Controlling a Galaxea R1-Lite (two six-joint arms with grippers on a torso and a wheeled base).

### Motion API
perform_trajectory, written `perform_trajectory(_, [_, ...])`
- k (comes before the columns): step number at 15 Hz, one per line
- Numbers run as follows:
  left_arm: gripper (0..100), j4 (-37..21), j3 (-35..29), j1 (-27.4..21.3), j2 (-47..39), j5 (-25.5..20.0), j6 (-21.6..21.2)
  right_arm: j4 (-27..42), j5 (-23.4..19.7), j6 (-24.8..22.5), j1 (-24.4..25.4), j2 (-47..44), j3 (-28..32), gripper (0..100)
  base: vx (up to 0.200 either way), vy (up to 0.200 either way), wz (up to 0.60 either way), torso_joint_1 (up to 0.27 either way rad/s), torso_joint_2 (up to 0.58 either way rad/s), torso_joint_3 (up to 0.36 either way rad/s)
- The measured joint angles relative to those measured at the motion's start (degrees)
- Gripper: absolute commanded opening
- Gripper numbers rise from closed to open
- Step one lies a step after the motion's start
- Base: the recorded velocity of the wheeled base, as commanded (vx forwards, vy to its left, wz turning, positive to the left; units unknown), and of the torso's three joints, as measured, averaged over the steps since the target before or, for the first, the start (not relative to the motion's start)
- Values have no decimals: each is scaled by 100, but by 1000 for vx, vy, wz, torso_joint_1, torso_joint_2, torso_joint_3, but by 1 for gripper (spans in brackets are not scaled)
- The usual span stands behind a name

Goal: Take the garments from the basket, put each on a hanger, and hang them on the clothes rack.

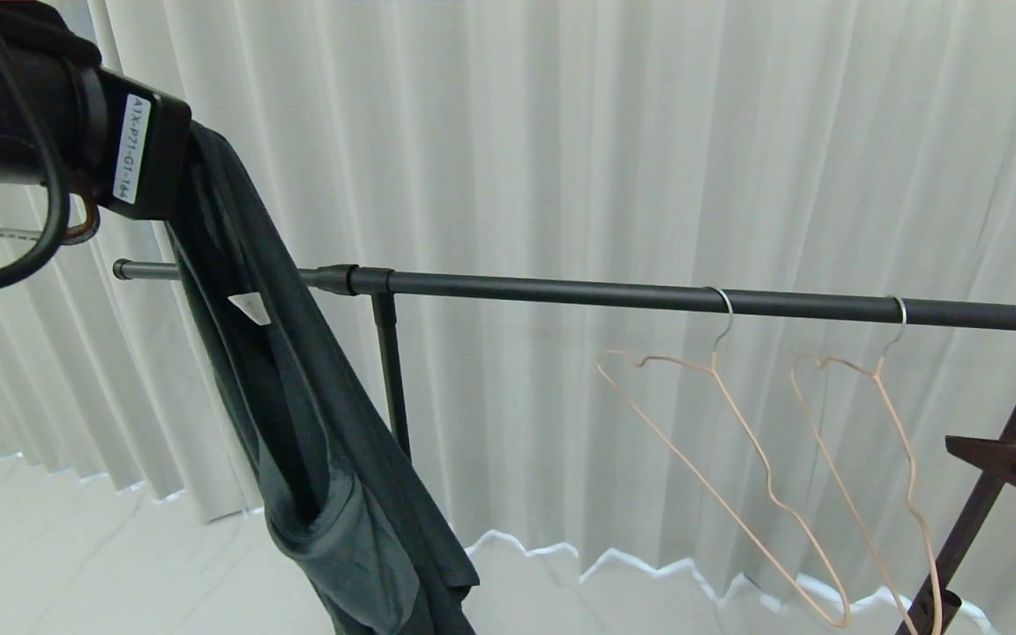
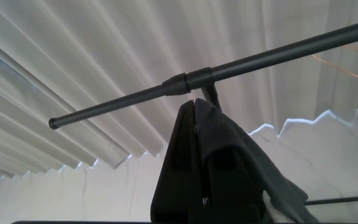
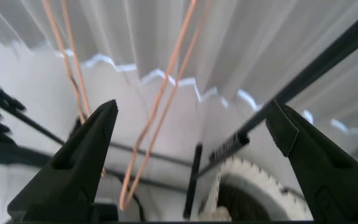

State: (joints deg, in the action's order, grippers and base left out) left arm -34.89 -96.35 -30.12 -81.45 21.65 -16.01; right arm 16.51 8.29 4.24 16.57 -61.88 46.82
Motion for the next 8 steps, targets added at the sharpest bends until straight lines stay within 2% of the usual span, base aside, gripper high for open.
perform_trajectory(4, [0,0,10,0,-4,32,2,-11,194,497,330,-306,-267,100,0,0,0,0,0,0])
perform_trajectory(8, [0,2,62,6,-2,32,11,-291,1122,1431,898,-914,-267,100,0,0,0,0,0,0])
